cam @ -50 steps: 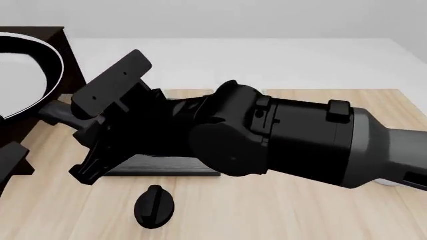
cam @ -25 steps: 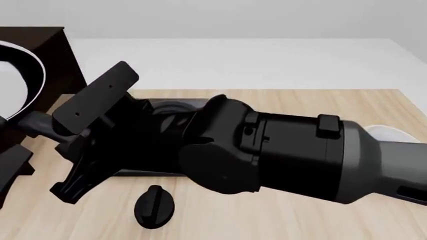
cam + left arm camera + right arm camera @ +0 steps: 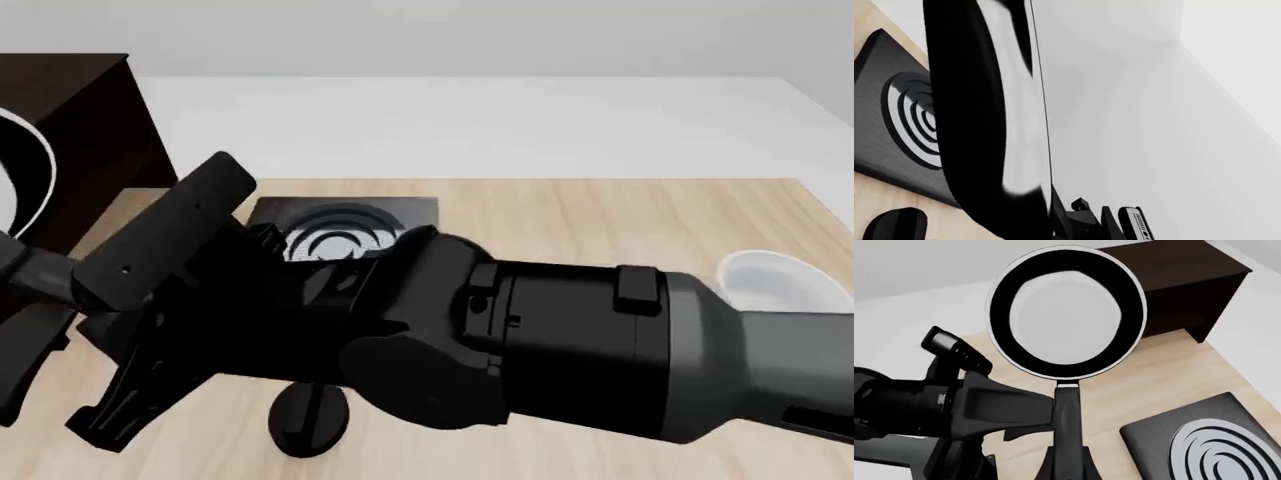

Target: Put the frying pan on the cabinet shelf.

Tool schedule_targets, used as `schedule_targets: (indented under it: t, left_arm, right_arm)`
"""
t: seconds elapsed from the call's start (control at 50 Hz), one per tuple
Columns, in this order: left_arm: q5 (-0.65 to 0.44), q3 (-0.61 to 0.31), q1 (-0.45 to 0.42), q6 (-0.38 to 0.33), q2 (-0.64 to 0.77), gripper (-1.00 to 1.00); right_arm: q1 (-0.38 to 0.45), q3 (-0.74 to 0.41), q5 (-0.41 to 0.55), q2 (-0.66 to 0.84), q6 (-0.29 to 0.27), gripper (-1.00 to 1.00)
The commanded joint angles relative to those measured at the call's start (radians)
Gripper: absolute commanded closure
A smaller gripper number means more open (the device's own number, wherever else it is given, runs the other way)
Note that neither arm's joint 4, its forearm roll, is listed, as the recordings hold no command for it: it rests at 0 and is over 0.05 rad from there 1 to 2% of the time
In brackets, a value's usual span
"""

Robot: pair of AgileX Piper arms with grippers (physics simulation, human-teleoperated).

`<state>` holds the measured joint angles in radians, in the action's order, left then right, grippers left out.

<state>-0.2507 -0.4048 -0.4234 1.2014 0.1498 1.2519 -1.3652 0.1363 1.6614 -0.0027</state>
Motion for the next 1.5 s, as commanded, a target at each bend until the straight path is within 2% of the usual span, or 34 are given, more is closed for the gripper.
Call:
schedule_targets:
  t: [0.02, 0.1, 0.14, 0.32, 0.34, 0.4, 0.42, 0.44, 0.6, 0.94, 0.96, 1.02, 1.08, 1.5]
  left_arm:
    - [0.006, 0.0, 0.004, 0.001, 0.002, -1.0]
    - [0.007, 0.0, 0.004, 0.001, 0.003, -1.0]
    - [0.008, 0.002, 0.004, 0.002, 0.003, -1.0]
    - [0.013, 0.005, 0.01, 0.008, 0.002, -1.0]
    - [0.017, 0.009, 0.026, 0.012, 0.004, 1.0]
    - [0.021, 0.015, 0.034, 0.017, 0.002, 1.0]
    - [0.027, 0.015, 0.079, 0.016, 0.008, 1.0]
    - [0.032, 0.02, 0.09, 0.023, 0.01, 1.0]
    - [0.044, 0.029, 0.122, 0.034, 0.014, 1.0]
    - [0.044, 0.023, 0.129, 0.032, 0.02, 1.0]
    - [0.046, 0.025, 0.129, 0.031, 0.02, 1.0]
    - [0.048, 0.026, 0.129, 0.027, 0.021, 1.0]
    - [0.029, 0.005, 0.125, -0.002, 0.029, 1.0]
    - [0.031, 0.006, 0.123, 0.002, 0.023, 1.0]
  right_arm:
    - [0.031, -0.006, -0.039, -0.008, 0.01, 1.0]
    - [0.045, -0.006, -0.04, -0.005, 0.012, 1.0]
    - [0.063, -0.033, -0.006, -0.011, 0.011, 1.0]
    - [0.082, -0.039, -0.008, -0.013, 0.009, 1.0]
    - [0.082, -0.039, -0.01, -0.014, 0.008, 1.0]
    - [0.083, -0.038, -0.013, -0.015, 0.007, 1.0]
    - [0.082, -0.037, -0.014, -0.017, 0.009, 1.0]
    - [0.083, -0.037, -0.014, -0.018, 0.008, 1.0]
    - [0.079, -0.037, -0.016, -0.029, -0.002, 1.0]
    - [0.081, -0.022, -0.036, -0.026, 0.002, 1.0]
    - [0.068, -0.014, -0.042, -0.035, -0.013, -1.0]
    - [0.07, -0.02, -0.037, -0.034, 0.004, -1.0]
    - [0.068, -0.021, -0.036, -0.036, -0.001, -1.0]
    - [0.02, -0.051, 0.001, -0.078, -0.035, -1.0]
